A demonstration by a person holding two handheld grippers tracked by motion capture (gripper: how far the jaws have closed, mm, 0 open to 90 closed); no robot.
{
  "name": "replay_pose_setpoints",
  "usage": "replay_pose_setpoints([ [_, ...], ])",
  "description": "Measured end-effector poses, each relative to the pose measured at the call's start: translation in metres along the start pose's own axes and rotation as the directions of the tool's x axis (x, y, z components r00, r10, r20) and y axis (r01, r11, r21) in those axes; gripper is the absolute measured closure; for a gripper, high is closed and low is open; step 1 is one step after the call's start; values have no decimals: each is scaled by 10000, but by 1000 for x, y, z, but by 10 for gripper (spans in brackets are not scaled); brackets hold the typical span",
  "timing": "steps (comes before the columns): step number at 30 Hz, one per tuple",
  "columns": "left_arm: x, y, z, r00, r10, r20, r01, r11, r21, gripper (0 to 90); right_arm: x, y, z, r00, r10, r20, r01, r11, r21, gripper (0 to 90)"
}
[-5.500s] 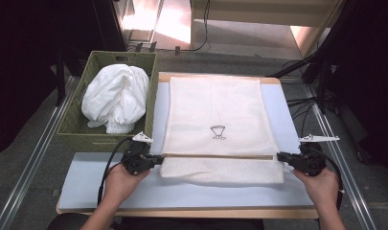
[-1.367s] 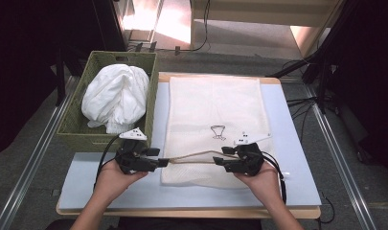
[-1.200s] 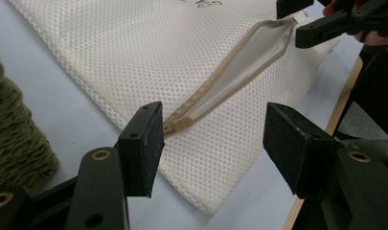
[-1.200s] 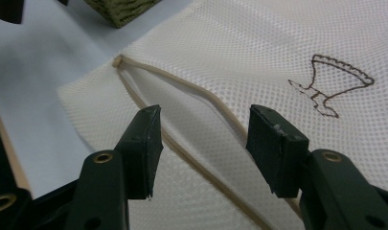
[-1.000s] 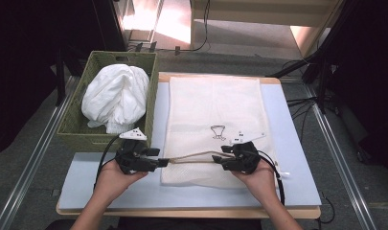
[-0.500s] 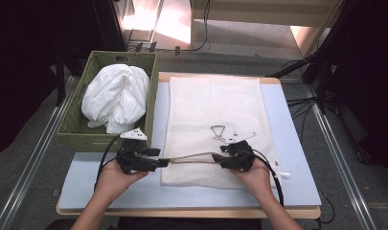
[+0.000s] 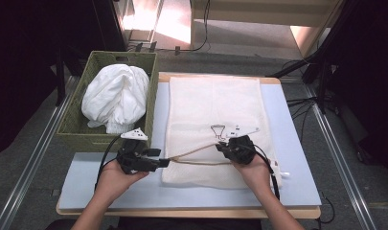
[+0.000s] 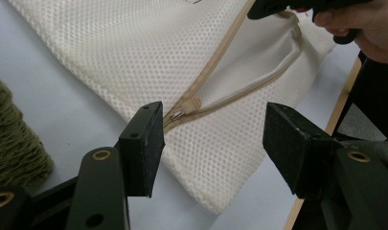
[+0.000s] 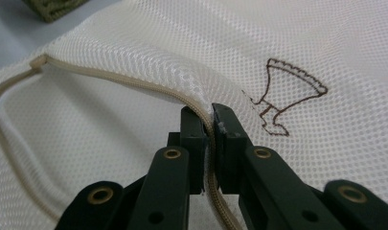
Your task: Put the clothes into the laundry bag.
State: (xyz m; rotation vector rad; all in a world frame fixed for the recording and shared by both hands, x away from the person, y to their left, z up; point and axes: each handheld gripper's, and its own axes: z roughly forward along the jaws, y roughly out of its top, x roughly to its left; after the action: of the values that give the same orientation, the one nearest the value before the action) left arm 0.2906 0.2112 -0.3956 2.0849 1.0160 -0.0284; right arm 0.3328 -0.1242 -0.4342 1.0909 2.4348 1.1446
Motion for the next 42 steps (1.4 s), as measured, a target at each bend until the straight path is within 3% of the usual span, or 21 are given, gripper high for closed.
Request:
replay_pose_setpoints([
  [16, 1, 0, -1, 10000, -57, 7, 57, 9999, -118, 406, -4, 40, -31, 9995, 138, -274, -161, 9961, -864, 846],
  [25, 1, 0, -2, 10000, -66, 13, 66, 9999, -120, 408, -2, 52, -45, 9994, -153, -312, 113, 9923, -1235, 844],
  [35, 1, 2, -8, 9999, -83, 89, 83, 9999, -70, 406, 4, 46, -35, 9986, -397, -341, 376, 9975, -603, 848],
  [42, -3, 6, -20, 9998, -28, -186, 26, 9999, -105, 400, 2, 45, -34, 9982, -313, -505, 291, 9986, -440, 848],
])
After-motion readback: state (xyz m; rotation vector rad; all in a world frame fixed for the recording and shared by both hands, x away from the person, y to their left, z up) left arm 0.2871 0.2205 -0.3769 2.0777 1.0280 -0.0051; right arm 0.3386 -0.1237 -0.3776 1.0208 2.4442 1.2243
